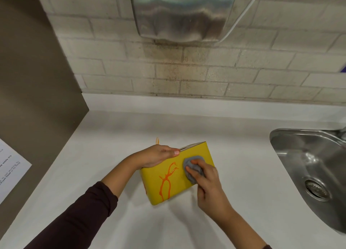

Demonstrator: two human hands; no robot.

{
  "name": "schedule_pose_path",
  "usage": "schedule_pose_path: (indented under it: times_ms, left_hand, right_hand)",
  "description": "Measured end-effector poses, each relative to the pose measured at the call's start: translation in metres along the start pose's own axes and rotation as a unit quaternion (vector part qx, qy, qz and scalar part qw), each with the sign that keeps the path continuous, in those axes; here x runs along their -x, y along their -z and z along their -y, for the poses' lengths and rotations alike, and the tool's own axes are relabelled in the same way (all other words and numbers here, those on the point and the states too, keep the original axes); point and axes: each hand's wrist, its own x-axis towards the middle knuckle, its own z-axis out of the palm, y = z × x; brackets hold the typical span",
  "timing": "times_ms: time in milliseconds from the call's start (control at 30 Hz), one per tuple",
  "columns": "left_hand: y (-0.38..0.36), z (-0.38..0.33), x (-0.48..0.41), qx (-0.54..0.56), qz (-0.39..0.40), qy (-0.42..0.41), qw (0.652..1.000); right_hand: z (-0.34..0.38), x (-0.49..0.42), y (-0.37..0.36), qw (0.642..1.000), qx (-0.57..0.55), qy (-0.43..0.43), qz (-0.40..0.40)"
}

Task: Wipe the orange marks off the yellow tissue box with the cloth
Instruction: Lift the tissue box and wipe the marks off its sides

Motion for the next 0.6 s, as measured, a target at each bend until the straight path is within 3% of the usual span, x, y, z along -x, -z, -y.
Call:
schedule_pose_path:
  times_ms: [133,333,500,600]
  left_hand:
    - [0.000,0.000,0.000,0.004,0.001,0.003,1.000]
    - [-0.004,0.000,0.000,0.056,0.001,-0.017,0.998]
    - [-0.004,-0.002,0.002,0.049,0.001,-0.004,0.999]
    - [-0.004,-0.003,0.002,0.067,-0.006,-0.008,0.998]
  right_hand:
    - [0.000,-0.014,-0.001,0.996,0.009,-0.073,-0.057]
    - [0.020,0.001,-0.011,0.999,-0.029,0.003,0.044]
    - [0.005,-0.010,-0.001,0.995,-0.038,-0.078,-0.044]
    - [0.029,-0.013,-0.021,0.994,-0.074,-0.072,-0.028]
